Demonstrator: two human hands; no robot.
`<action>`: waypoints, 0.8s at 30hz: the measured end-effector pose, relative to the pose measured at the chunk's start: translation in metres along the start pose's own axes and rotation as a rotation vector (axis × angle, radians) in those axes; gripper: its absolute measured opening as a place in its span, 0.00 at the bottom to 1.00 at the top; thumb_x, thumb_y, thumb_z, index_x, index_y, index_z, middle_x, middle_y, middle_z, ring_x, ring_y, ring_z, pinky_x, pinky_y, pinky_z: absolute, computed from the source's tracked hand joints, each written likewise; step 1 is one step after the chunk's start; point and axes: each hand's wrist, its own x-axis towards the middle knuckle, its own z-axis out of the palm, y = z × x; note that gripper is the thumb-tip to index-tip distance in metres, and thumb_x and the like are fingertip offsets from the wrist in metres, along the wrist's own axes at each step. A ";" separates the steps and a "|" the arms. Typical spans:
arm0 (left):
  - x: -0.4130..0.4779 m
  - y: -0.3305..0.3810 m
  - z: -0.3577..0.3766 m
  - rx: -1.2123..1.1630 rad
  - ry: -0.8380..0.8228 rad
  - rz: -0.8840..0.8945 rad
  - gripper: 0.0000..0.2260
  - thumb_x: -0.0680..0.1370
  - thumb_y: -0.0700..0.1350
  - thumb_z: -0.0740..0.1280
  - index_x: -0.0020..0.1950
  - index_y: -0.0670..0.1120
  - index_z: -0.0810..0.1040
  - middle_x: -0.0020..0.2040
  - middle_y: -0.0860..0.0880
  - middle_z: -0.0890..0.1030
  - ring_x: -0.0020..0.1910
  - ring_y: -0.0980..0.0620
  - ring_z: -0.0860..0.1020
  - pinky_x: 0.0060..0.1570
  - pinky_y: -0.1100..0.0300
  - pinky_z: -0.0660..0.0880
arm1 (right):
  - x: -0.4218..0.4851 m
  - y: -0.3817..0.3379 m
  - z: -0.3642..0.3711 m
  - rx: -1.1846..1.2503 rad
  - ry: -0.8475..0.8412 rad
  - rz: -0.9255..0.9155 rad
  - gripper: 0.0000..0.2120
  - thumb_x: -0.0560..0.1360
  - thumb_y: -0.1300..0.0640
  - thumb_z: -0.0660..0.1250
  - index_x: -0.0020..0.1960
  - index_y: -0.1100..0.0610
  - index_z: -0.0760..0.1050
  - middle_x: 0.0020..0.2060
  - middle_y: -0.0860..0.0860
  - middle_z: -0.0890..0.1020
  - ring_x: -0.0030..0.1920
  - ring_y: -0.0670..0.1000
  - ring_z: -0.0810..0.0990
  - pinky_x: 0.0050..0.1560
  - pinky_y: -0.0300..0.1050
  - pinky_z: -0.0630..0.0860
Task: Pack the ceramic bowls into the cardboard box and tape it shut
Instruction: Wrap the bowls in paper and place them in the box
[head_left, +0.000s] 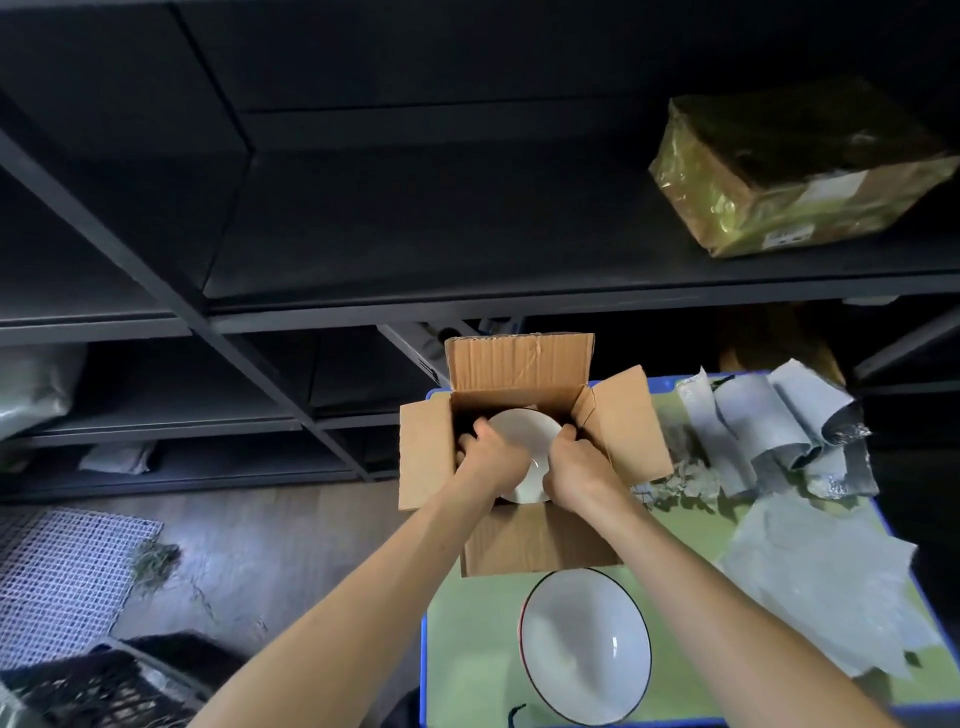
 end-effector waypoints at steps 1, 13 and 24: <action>0.002 0.000 0.001 0.017 0.004 0.005 0.28 0.82 0.49 0.59 0.78 0.46 0.52 0.77 0.41 0.59 0.75 0.40 0.61 0.74 0.47 0.59 | 0.001 0.000 0.001 -0.004 0.003 -0.003 0.30 0.79 0.64 0.60 0.76 0.68 0.52 0.67 0.64 0.72 0.65 0.62 0.75 0.56 0.50 0.72; 0.004 0.000 0.000 0.138 -0.007 0.047 0.28 0.83 0.46 0.59 0.79 0.41 0.52 0.77 0.38 0.58 0.75 0.38 0.61 0.72 0.48 0.60 | 0.002 -0.001 0.005 -0.036 0.020 0.018 0.30 0.78 0.64 0.63 0.76 0.66 0.55 0.68 0.63 0.71 0.66 0.62 0.74 0.59 0.51 0.73; -0.012 -0.006 0.002 0.491 0.049 0.253 0.28 0.82 0.43 0.58 0.77 0.31 0.51 0.75 0.34 0.60 0.71 0.36 0.66 0.67 0.48 0.67 | -0.001 0.000 0.005 -0.127 0.099 -0.072 0.25 0.77 0.66 0.64 0.72 0.66 0.61 0.63 0.63 0.76 0.63 0.62 0.77 0.56 0.50 0.74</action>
